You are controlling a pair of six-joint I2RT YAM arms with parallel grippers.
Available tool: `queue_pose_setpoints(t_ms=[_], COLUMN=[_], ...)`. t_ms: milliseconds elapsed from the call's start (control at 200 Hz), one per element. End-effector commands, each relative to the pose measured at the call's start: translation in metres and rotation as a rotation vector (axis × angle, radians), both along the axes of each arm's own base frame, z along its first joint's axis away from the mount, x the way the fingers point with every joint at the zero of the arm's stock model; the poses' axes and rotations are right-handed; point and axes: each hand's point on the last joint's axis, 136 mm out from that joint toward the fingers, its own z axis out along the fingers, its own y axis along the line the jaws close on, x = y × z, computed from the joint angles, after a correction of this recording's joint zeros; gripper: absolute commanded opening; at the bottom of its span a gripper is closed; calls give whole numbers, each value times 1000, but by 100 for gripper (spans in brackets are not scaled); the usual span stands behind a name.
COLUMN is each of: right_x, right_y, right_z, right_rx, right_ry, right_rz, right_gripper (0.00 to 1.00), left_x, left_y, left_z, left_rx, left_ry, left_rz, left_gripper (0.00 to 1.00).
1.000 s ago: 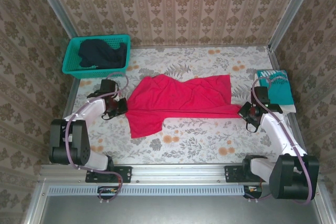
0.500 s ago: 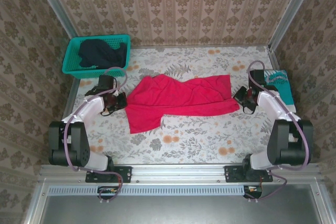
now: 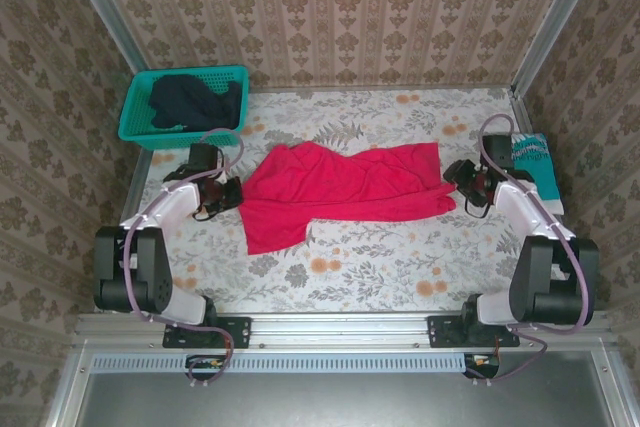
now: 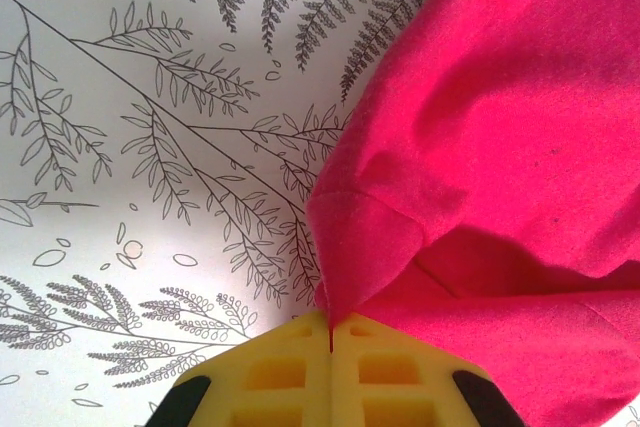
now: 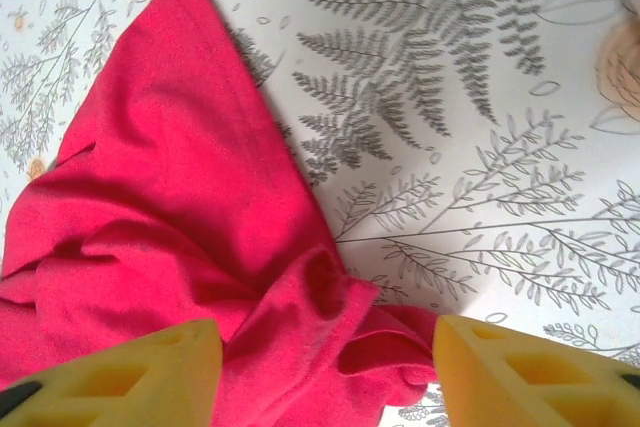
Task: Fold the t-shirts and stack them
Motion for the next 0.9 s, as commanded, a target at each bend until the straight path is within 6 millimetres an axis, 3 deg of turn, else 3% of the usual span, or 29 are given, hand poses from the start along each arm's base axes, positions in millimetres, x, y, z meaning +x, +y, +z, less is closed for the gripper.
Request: queue_pose_setpoints(t_ms=[0, 90, 110, 385, 440, 575, 760, 795, 895], right_x=[5, 11, 12, 27, 29, 31, 24, 23, 19], right_y=[7, 11, 12, 15, 16, 15, 10, 10, 6], right_z=[-1, 4, -4, -27, -30, -24, -12, -10, -8], right_rx=[87, 118, 123, 168, 181, 179, 133, 125, 92], right_ry=[-39, -67, -45, 6, 6, -10, -15, -17, -11], right_rz=[-18, -12, -10, 3, -4, -12, -7, -5, -5], right_gripper=[54, 50, 50, 40, 33, 18, 8, 9, 32], left_x=[7, 7, 7, 3, 2, 2, 5, 5, 7], left_y=[-2, -2, -3, -2, -2, -3, -2, -2, -3], left_z=[2, 3, 2, 0, 1, 1, 4, 5, 6], left_rx=[-10, -11, -11, -12, -13, -13, -9, -9, -13], left_ry=[-10, -13, -14, -14, -14, -15, -23, -26, -33], left_rz=[-20, -19, -20, -13, -15, -15, -15, -15, -15], left_gripper=[0, 0, 0, 0, 0, 0, 0, 0, 0])
